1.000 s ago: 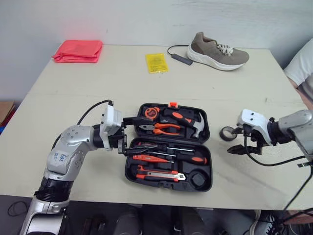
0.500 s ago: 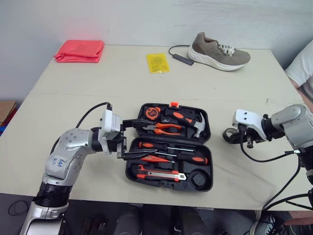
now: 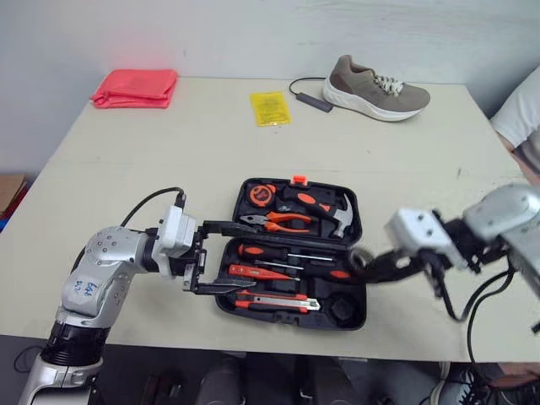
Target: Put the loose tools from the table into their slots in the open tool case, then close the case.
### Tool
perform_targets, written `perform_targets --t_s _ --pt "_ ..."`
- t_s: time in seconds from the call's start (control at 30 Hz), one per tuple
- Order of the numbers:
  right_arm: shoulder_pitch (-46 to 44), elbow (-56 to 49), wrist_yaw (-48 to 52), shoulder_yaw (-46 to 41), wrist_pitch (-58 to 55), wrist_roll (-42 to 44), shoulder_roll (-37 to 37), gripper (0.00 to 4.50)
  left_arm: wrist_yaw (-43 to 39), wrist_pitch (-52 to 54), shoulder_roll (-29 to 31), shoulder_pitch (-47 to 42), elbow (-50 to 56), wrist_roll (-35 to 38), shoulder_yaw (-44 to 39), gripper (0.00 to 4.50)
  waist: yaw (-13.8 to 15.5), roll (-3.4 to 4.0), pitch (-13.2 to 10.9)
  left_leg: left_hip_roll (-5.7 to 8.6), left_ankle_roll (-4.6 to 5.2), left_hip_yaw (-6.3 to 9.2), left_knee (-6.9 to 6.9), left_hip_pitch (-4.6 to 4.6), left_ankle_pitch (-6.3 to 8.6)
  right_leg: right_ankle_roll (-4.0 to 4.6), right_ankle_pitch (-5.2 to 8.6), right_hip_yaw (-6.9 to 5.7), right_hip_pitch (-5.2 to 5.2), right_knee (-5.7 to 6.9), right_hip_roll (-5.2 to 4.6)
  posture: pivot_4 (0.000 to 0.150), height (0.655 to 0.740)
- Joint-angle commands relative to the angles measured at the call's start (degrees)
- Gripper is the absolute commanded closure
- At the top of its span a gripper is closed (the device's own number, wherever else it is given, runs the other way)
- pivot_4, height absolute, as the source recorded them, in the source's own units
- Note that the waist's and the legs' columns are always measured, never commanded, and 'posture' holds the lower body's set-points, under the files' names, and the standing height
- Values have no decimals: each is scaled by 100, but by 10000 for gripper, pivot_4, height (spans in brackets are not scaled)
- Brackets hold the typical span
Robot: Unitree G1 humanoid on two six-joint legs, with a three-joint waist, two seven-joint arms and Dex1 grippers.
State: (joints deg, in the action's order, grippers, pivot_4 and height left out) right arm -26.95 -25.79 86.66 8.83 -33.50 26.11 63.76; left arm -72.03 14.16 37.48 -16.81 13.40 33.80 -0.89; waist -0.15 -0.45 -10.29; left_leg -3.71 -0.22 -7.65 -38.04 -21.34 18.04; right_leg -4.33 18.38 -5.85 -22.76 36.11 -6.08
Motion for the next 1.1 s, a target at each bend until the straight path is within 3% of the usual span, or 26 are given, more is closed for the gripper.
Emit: perform_targets --t_s 0.03,0.5,1.1 --pt "243 -898 -318 40 -362 410 -151 44591 -29 -75 59 16 171 20 -53 0 3 0 0 2 3 1 -1 0 2 0 0 0 2 0 -5 1500 7400" --pt "527 -496 -851 1107 12 -1211 -75 44591 66 27 117 88 296 -51 15 0 -2 -1 0 11 9 7 -5 1 5 -1 0 -12 10 -5 -5 1500 7400" --pt "497 -458 -832 1416 -302 -1741 184 44591 205 51 48 13 291 -119 128 0 11 -20 11 15 14 19 -12 2 7 -3 -1 -10 25 -13 -16 1500 7400"
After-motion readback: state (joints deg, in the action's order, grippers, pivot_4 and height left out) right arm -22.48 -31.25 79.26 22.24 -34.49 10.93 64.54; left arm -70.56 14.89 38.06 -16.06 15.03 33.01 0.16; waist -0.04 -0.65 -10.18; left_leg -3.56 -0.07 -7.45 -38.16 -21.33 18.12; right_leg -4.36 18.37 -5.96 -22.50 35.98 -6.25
